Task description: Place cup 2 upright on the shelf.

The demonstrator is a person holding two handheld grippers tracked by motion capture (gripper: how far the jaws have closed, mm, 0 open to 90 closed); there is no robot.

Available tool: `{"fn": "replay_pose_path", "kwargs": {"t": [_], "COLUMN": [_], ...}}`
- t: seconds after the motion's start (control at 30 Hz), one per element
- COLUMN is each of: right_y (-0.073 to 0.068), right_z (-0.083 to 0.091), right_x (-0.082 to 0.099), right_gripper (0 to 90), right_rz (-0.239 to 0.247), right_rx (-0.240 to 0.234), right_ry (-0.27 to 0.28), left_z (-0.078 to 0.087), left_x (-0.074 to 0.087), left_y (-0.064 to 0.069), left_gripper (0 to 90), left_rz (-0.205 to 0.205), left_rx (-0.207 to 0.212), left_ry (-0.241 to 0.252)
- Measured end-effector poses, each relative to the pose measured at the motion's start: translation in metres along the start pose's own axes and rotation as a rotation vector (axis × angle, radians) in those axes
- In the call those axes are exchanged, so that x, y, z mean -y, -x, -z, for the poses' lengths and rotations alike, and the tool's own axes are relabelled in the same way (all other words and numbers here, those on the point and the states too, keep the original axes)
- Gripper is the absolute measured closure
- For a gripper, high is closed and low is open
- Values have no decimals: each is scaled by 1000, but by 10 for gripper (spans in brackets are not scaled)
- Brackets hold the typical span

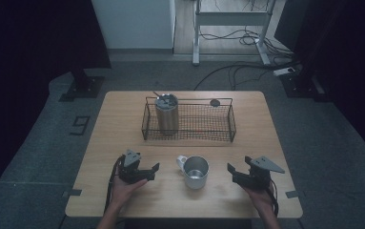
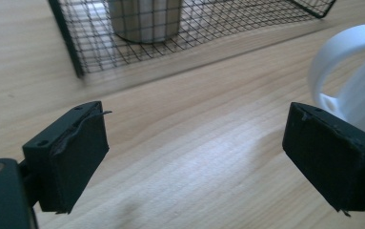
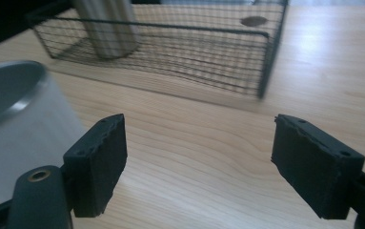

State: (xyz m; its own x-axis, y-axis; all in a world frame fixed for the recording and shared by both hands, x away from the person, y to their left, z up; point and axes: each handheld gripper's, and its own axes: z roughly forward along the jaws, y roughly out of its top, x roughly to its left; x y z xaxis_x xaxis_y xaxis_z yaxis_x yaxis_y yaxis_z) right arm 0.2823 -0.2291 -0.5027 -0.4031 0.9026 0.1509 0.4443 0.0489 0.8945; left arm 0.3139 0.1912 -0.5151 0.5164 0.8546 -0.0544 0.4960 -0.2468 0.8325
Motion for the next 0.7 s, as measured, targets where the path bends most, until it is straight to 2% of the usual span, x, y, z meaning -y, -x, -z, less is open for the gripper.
{"fn": "replay_pose_path", "kwargs": {"t": [0.23,0.27,0.43,0.63,0.7], "right_y": [-15,-20,-28,-41,-46], "right_z": [5,6,8,8,7], "right_x": [-7,-9,-11,-15,-16], "right_gripper": [187,186,186,181,174], "right_rz": [7,4,21,43,44], "right_rx": [-65,-92,-99,-136,-161], "right_ry": [18,25,44,48,42], "left_z": [-2,-3,-4,-7,-8], "left_x": [4,5,6,8,9], "left_y": [-3,-3,-4,-6,-6], "left_gripper": [91,91,91,92,92], "left_rz": [6,4,5,11,14], "left_rx": [-5,-4,0,5,11], "left_ry": [-12,-16,-24,-37,-41]}}
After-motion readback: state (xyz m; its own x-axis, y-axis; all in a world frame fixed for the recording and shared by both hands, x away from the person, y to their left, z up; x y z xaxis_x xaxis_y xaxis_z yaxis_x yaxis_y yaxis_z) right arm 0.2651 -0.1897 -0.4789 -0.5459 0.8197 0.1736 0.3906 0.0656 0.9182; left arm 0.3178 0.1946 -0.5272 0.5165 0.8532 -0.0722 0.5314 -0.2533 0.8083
